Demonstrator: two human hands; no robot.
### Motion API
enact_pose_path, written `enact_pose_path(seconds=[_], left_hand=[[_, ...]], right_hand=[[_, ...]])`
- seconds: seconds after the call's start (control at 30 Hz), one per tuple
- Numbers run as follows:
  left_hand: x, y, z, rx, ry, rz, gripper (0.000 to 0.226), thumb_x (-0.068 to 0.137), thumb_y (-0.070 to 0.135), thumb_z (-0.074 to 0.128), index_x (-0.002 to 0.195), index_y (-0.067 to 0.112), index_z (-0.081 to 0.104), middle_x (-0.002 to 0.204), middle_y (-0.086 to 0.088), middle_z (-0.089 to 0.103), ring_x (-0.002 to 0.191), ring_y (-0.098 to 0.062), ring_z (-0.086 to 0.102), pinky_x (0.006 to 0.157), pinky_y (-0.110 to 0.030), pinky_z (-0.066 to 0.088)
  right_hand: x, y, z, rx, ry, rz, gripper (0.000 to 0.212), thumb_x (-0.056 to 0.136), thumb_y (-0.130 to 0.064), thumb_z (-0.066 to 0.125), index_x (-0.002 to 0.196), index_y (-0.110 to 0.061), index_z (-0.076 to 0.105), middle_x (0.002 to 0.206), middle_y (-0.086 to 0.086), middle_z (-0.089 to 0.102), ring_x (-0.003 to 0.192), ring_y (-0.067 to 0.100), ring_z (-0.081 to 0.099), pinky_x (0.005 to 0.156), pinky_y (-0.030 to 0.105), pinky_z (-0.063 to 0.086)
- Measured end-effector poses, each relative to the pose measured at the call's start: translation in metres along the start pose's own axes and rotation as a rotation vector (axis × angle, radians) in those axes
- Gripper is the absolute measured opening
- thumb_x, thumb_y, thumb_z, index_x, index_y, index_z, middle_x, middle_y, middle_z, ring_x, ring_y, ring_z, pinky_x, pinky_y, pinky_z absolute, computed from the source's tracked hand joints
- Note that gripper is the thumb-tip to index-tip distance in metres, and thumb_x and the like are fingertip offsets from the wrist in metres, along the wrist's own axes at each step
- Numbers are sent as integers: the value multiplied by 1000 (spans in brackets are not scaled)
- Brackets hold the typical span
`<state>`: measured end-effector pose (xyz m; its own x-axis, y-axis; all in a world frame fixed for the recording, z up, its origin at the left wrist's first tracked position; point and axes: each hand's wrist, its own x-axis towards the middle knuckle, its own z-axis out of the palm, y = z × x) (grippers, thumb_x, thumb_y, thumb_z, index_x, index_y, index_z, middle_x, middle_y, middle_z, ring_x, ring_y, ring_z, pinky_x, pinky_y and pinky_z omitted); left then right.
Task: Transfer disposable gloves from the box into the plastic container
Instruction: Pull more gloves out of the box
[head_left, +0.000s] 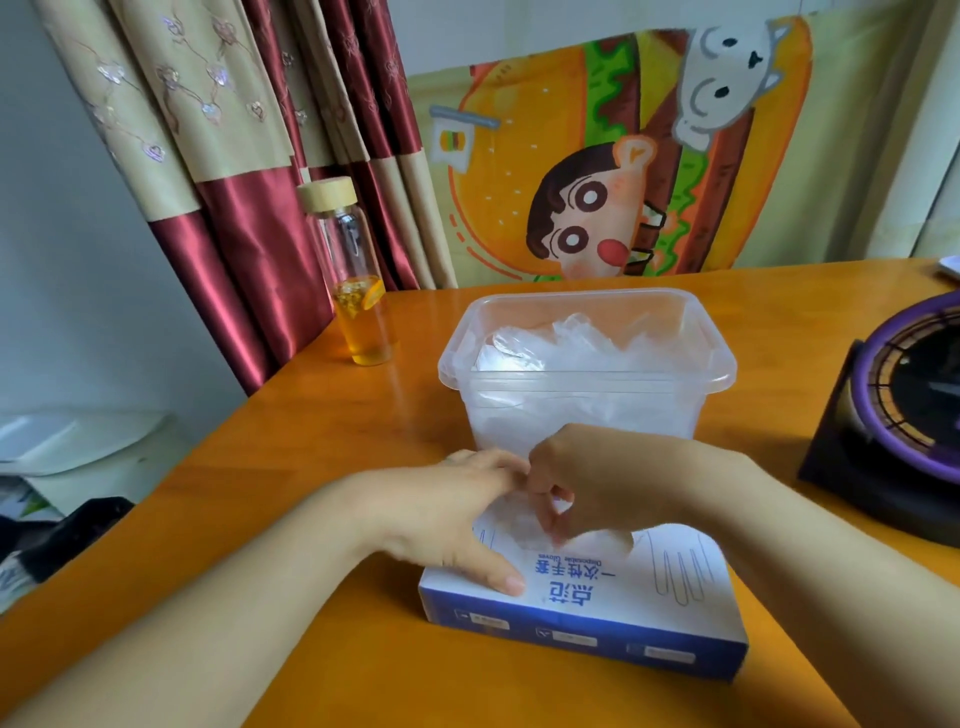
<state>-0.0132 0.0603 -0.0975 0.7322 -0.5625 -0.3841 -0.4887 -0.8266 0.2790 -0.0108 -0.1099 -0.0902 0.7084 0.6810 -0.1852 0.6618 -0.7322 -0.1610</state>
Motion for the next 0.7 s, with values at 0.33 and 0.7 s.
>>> enact_pose_path(seconds=[0.33, 0.7], left_hand=[[1, 5, -7, 20, -11, 5, 84, 75, 51, 75, 143, 31, 30, 145, 10, 38, 130, -11, 39, 110, -35, 36], [-3, 13, -35, -172, 77, 59, 61, 84, 44, 68, 138, 44, 39, 135, 34, 43, 123, 11, 42, 102, -9, 34]], right_hand=[[-24, 21, -40, 195, 686, 14, 13, 90, -21, 61, 82, -30, 57, 76, -25, 54, 71, -5, 55, 62, 12, 43], [-23, 46, -45, 943, 1124, 153, 11, 91, -15, 61, 83, -8, 61, 63, -2, 59, 52, 3, 52, 55, 16, 43]])
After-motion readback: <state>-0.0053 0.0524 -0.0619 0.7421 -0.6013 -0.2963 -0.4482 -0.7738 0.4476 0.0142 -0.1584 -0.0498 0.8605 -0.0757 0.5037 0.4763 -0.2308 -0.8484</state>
